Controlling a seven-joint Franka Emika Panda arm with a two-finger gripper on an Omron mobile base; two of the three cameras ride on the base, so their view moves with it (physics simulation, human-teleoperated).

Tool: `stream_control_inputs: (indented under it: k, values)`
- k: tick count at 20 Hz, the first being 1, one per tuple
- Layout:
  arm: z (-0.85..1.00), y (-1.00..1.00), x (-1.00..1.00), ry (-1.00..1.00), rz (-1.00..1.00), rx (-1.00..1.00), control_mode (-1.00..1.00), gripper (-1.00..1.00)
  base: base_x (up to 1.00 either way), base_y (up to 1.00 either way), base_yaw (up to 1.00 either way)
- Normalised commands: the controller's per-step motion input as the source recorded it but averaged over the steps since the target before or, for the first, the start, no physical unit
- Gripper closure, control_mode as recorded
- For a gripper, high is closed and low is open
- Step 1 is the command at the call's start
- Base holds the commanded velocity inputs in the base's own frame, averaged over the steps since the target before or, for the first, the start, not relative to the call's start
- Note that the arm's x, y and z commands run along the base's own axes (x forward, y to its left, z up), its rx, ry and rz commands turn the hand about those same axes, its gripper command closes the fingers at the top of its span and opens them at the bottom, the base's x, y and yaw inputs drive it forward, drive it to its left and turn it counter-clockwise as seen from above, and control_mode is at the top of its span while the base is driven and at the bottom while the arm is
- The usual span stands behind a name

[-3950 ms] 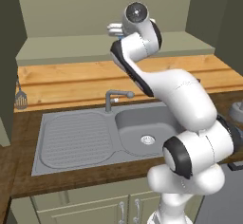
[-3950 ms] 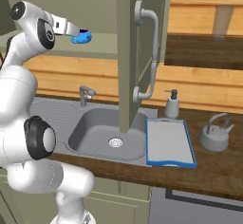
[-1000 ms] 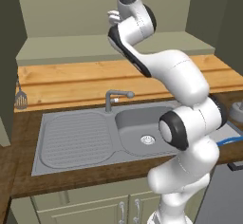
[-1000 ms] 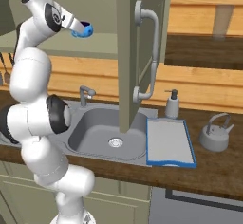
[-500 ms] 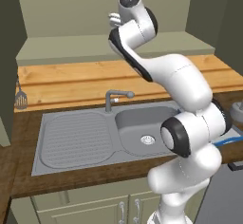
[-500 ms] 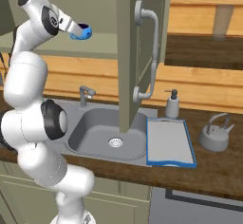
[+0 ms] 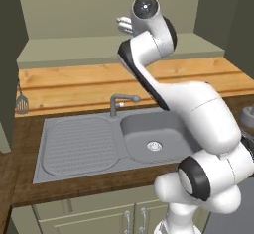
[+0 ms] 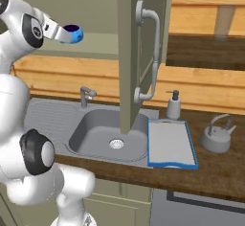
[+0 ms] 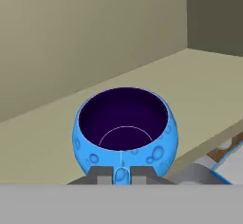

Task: Pick the kettle from the counter and place it on the tray. Then pick the mug from the cabinet and place it on the tray. Then close the cabinet doors.

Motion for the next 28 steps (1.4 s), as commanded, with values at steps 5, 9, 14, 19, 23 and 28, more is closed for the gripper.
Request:
stream_control_inputs:
  k: [5,9,14,19,23,28]
  values:
    - [0.05,-0.1,-0.9,-0.18,0.03,0.0,-1.0,1.0,0.0,0.0,0.0]
    - [0.0,-0.24,-0.88,-0.08,0.01,0.0,-1.0,1.0,0.0,0.0,0.0]
    - [0.0,-0.17,-0.8,-0.02,0.0,0.0,-1.0,1.0,0.0,0.0,0.0]
    - [-0.09,0.0,-0.69,0.0,0.0,-0.01,-1.0,1.0,0.0,0.0,0.0]
    - [-0.24,0.0,-0.62,0.0,0.0,-0.03,-1.0,1.0,0.0,0.0,0.0]
    - [-0.22,0.12,-0.43,-0.01,0.01,-0.09,-1.0,1.0,0.0,0.0,0.0]
